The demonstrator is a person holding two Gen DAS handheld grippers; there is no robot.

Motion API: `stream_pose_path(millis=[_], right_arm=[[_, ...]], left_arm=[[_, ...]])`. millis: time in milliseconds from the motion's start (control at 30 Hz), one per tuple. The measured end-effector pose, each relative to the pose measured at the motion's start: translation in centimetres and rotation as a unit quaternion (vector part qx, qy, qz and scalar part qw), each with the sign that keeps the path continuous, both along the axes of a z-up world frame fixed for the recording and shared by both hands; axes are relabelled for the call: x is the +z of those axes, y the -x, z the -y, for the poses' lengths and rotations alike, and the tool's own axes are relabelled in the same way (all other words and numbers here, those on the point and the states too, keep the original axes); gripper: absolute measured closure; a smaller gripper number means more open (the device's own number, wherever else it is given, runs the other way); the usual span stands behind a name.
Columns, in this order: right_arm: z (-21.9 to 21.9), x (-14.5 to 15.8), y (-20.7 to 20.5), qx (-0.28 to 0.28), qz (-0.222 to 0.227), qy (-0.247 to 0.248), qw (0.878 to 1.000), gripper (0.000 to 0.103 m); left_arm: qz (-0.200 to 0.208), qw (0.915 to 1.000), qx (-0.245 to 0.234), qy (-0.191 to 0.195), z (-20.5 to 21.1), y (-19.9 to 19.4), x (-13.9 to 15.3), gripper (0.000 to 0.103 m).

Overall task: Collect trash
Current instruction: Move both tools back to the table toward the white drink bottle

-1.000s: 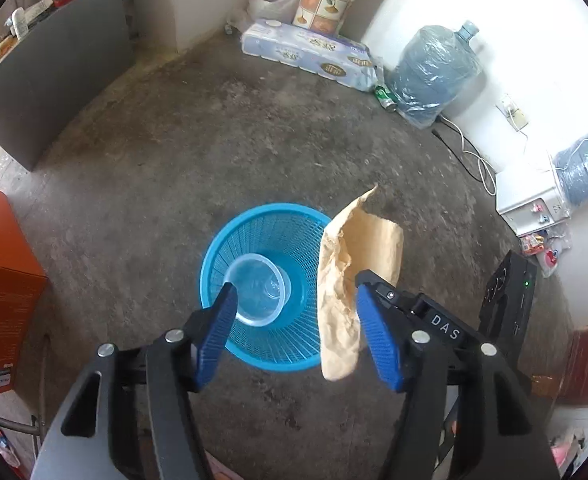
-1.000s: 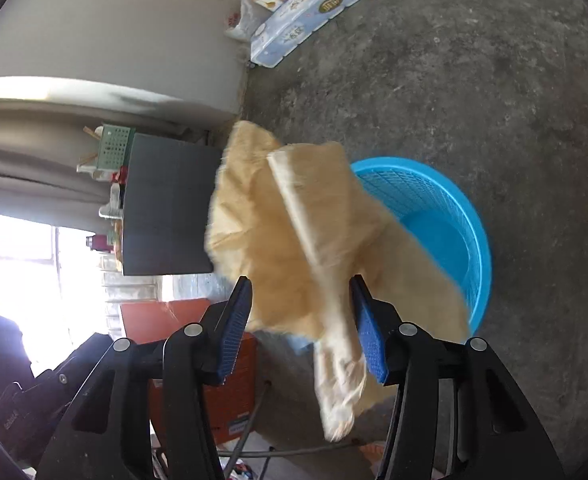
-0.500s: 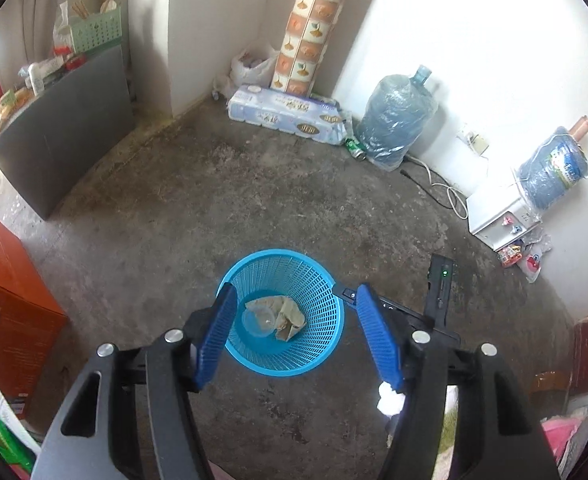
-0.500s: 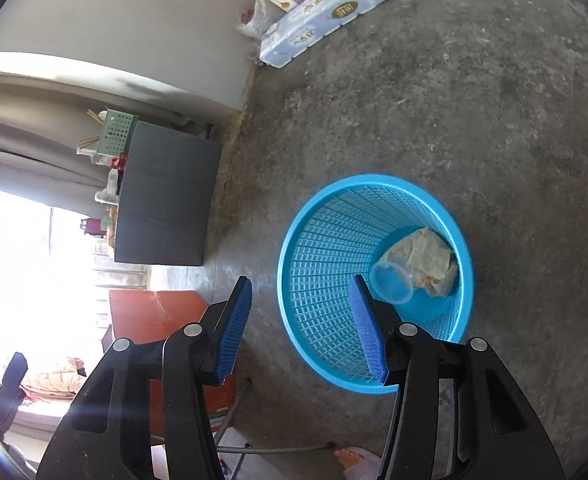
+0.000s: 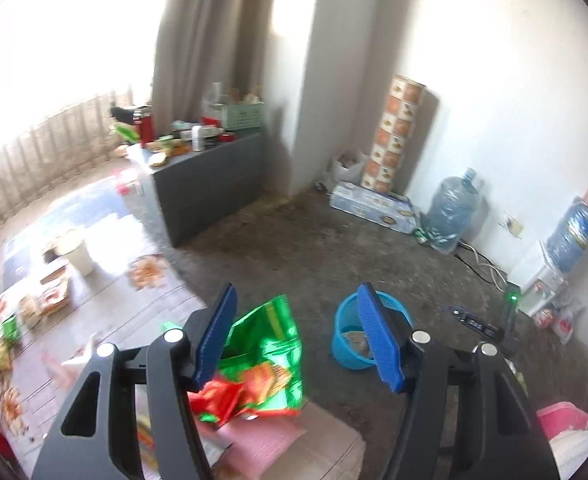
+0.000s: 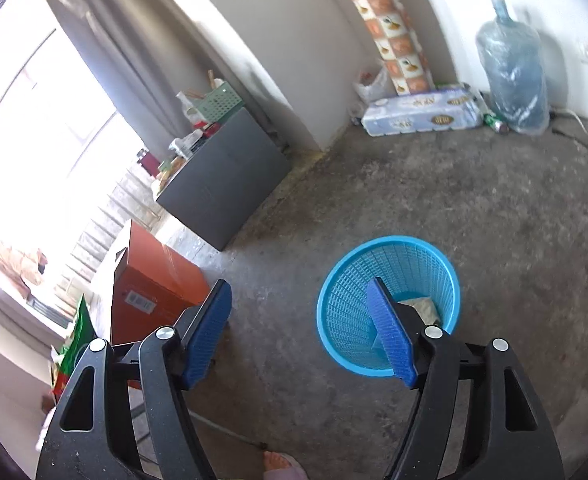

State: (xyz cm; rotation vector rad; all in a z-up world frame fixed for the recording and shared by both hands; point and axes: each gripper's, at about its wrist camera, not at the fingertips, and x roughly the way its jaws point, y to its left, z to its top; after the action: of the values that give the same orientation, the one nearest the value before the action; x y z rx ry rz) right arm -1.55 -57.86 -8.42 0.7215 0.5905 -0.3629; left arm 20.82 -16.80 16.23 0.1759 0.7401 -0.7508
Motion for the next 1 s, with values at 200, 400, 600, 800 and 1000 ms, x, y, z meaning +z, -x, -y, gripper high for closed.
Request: stream_pose_path(millis=[200,400,600,800,1000], right_arm=[[-8.5,5.6,-1.2,0.065,0.040,0.108,0.991,0.010],[-15.8,10.2,-2.7,0.148,0.104,0.155,0.971,0.008],[-21.6,12.4,-5.2,0.247,0.139,0.129,0.950,0.008],[-27.4,11.9,-9.2,0.308,0.089,0.097,0.942,0.018],[-31.7,10.9,-12.8,0.347,0.032,0.066,0.935,0.030]], left_arm=[[0.015,0.9896,0.140,0.029,-15.2,3.2,-0.4,0.043],[0.002,0.9718,0.226,0.068,-25.0,7.2,-4.1,0.043],[-0.011,0.9621,0.255,0.097,-28.5,9.3,-8.3,0.040],[-0.034,0.9600,0.257,0.106,-29.5,8.3,-12.2,0.039],[-0.068,0.9589,0.248,0.120,-30.6,6.3,-14.7,0.039]])
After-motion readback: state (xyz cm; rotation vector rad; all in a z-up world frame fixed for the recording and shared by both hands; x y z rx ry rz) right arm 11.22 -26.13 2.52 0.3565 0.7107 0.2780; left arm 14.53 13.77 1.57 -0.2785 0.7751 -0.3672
